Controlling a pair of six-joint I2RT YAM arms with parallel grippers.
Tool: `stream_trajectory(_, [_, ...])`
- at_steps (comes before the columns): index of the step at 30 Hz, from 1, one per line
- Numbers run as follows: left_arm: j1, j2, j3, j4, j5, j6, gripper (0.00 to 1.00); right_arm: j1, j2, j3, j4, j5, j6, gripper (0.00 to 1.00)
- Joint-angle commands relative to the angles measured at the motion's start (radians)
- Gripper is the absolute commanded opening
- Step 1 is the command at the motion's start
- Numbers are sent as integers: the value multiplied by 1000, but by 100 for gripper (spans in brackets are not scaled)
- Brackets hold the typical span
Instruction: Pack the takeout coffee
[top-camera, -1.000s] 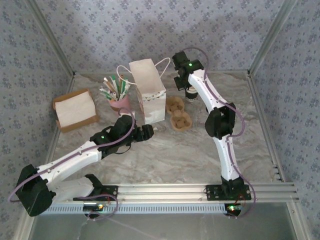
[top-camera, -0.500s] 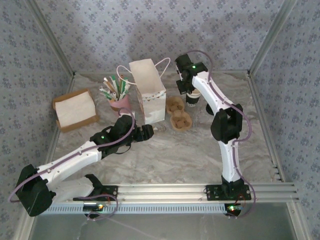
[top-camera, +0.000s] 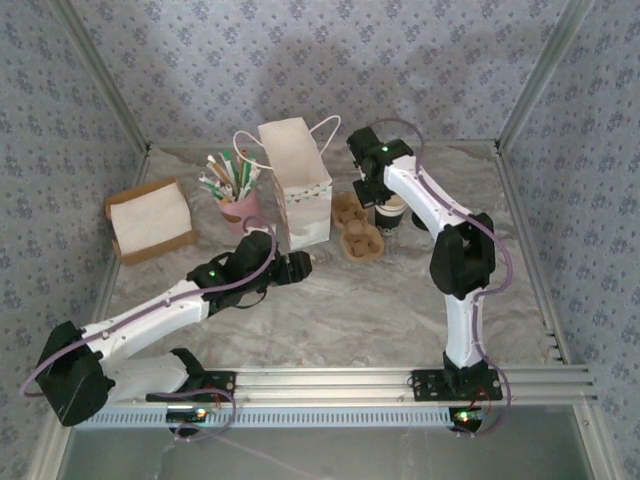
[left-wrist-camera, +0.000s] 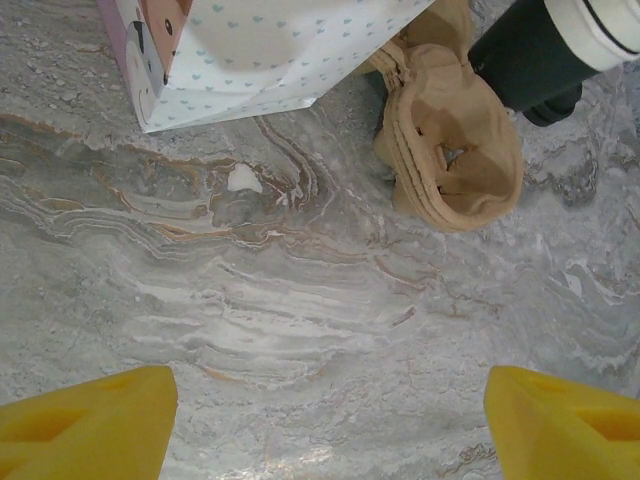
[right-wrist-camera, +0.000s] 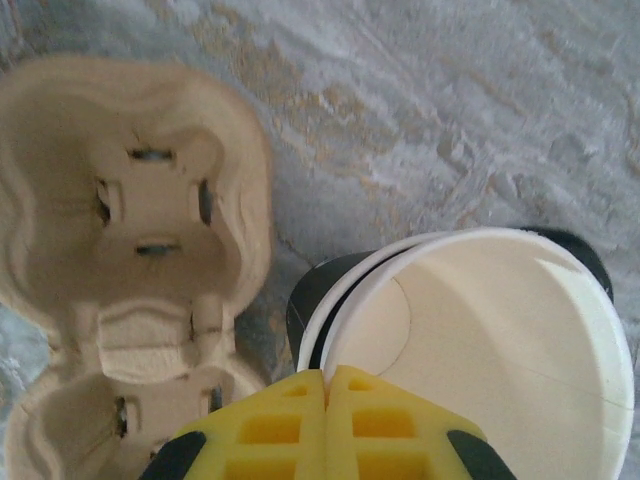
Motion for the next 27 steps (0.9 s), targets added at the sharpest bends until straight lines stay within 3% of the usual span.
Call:
stream_trajectory(1, [-11, 11, 47, 29, 5, -8, 80, 30, -94, -33, 21, 85, 39, 0])
stream_trajectory(5, [-22, 28, 61, 37, 1, -7, 80, 14, -173, -146, 114, 60, 33, 0])
stream_trajectory(7, [-28, 39, 69, 42, 1, -8, 80, -6, -152, -147, 74, 13, 52, 0])
stream_trajectory(9, [-35, 53, 79, 51, 2, -12, 80, -4, -153, -153, 46, 43, 82, 0])
stream_trajectory(15, [-59, 138, 117, 186, 35, -62, 78, -21, -274, -241, 75, 3, 134, 0])
stream_trajectory(20, [-96, 294, 206, 341, 65, -130, 75, -46, -346, -310, 53, -41, 164, 0])
stream_trajectory(27, [-141, 548, 355, 528, 115, -231, 61, -108, -428, -406, 59, -77, 180, 0])
